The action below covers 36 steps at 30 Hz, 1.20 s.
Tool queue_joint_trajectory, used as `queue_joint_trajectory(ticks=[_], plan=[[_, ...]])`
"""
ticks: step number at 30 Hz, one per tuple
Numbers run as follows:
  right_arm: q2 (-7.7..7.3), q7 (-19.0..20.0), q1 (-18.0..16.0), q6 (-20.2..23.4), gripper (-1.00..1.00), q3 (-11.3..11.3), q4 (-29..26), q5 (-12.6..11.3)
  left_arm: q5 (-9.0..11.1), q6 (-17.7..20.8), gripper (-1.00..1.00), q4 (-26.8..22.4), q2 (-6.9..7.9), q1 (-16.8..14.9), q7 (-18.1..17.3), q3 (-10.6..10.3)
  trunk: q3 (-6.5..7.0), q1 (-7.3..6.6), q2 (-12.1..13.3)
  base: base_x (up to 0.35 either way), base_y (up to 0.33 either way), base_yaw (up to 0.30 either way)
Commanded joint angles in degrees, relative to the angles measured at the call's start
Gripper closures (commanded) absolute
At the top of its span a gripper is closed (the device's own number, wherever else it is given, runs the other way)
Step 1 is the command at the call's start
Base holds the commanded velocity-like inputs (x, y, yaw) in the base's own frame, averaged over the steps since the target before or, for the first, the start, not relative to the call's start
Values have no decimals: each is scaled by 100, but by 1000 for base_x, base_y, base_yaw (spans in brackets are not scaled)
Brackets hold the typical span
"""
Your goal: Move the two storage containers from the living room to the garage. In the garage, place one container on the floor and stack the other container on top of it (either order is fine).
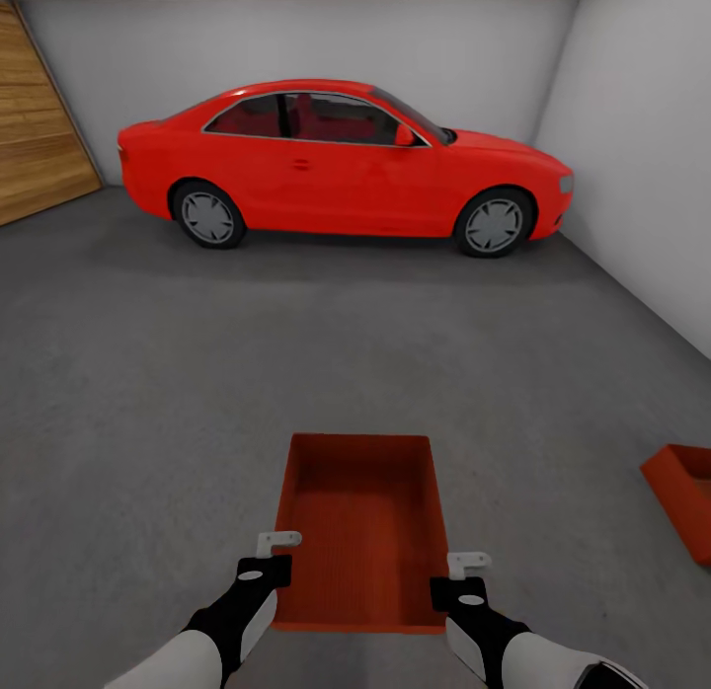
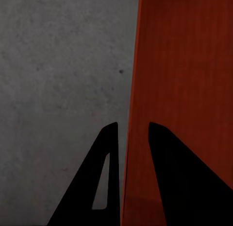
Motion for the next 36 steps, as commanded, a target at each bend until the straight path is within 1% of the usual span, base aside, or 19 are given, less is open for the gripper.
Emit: queue_joint_trajectory(ticks=[1, 36], plan=[[-1, -8, -1, -21, 100, -19, 186, -100, -92, 42, 100, -311, 3, -4, 36, 132, -6, 4, -4, 322, 0, 0], [-1, -8, -1, -21, 100, -19, 188, -95, -92, 42, 100, -312, 3, -4, 36, 129, -6, 4, -4, 322, 0, 0]])
